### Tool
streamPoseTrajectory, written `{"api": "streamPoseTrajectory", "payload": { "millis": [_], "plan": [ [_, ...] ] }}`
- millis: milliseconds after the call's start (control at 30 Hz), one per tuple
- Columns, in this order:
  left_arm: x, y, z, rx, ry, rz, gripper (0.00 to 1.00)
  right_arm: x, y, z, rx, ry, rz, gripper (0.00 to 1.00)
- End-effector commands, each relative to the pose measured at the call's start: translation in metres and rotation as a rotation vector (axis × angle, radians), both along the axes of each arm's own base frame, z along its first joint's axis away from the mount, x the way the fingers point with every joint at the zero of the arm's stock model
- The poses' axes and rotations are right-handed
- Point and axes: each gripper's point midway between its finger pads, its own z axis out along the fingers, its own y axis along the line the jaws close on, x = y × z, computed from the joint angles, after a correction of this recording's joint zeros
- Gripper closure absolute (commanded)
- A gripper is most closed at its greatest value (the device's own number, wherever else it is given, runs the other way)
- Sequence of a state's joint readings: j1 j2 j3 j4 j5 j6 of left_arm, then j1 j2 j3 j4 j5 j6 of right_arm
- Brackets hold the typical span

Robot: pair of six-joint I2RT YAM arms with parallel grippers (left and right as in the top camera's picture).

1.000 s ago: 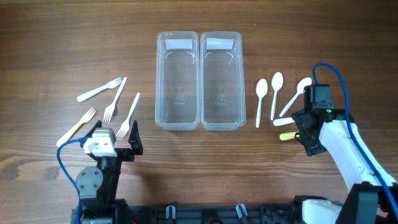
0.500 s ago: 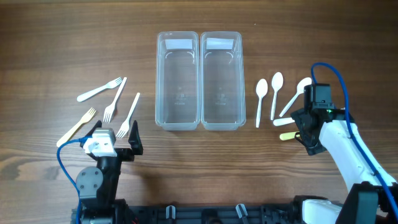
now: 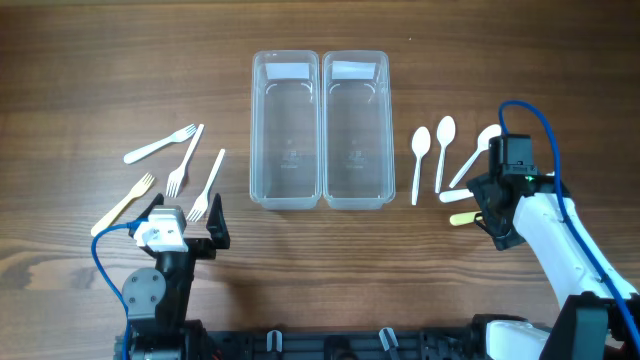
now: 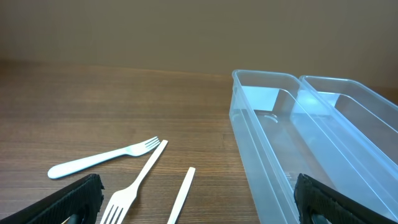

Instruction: Pack container

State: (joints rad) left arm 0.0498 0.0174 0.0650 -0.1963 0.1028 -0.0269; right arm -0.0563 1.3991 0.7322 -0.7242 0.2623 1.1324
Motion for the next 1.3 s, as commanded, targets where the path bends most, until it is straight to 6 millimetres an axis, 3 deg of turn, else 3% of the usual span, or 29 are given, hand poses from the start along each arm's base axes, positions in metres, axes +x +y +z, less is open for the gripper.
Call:
{"api": "streamPoseTrajectory", "payload": {
  "millis": [0,233,467,833,1267],
  "plan": [
    [0.0,0.0,0.0,0.019,-0.007,-0.003,0.0,-0.003,0.001,-0.004,0.007,0.014,0.001,0.12],
    [0.0,0.0,0.0,0.019,-0.006,-0.003,0.0,0.005,0.005,-0.004,0.032,-0.019,-0.001,0.16],
    [0.0,0.0,0.0,0.019,-0.006,-0.003,0.0,0.005,0.005,-0.01,0.043,-0.015,-0.043,0.12],
    [0.0,0.0,0.0,0.019,-0.007,-0.004,0.0,-0.005,0.005,-0.03,0.045,0.079,-0.041,0.1],
    [0.0,0.0,0.0,0.019,-0.007,-0.004,0.0,-0.007,0.008,-0.033,0.055,0.1,-0.016,0.11]
  ]
}}
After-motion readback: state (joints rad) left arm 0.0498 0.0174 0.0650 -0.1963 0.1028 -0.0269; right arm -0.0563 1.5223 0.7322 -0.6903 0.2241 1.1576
